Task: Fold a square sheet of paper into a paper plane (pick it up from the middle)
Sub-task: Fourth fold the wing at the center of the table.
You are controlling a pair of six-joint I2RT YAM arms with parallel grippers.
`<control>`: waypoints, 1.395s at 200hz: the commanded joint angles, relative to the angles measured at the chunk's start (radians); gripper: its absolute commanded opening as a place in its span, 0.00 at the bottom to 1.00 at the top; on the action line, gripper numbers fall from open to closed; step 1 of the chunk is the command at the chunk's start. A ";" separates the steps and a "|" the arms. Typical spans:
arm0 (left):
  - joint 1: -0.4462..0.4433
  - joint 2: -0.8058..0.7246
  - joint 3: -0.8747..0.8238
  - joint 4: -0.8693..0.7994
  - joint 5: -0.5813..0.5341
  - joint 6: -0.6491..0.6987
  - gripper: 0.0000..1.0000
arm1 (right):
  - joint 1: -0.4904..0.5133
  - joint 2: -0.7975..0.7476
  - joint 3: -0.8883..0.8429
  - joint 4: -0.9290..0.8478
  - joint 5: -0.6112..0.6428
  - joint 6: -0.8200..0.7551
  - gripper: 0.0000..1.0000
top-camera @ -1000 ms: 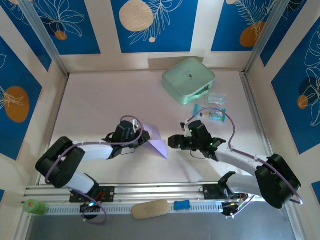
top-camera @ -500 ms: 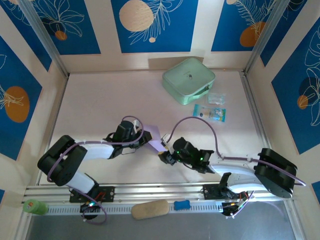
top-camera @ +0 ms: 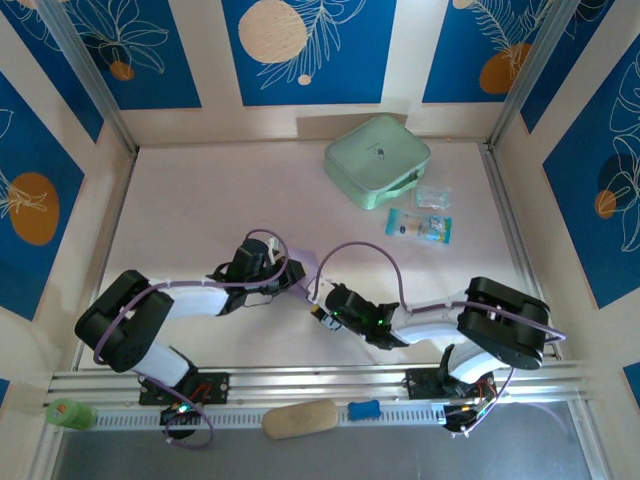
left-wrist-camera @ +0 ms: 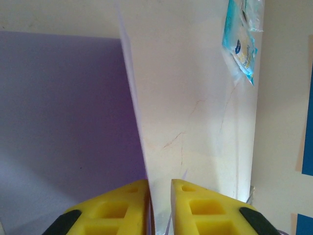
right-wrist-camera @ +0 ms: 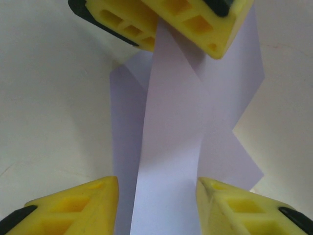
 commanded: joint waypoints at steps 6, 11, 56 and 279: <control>-0.005 -0.004 0.028 -0.022 0.017 0.020 0.17 | 0.015 0.040 0.028 0.066 0.067 -0.041 0.42; -0.004 -0.005 0.029 -0.024 0.017 0.022 0.16 | 0.018 0.042 0.028 0.066 0.071 -0.039 0.41; -0.003 -0.006 0.032 -0.035 0.012 0.026 0.17 | 0.026 0.035 0.022 0.044 0.080 -0.005 0.29; -0.002 -0.031 0.132 -0.319 -0.008 0.033 0.00 | -0.020 0.010 0.025 -0.004 0.038 0.106 0.21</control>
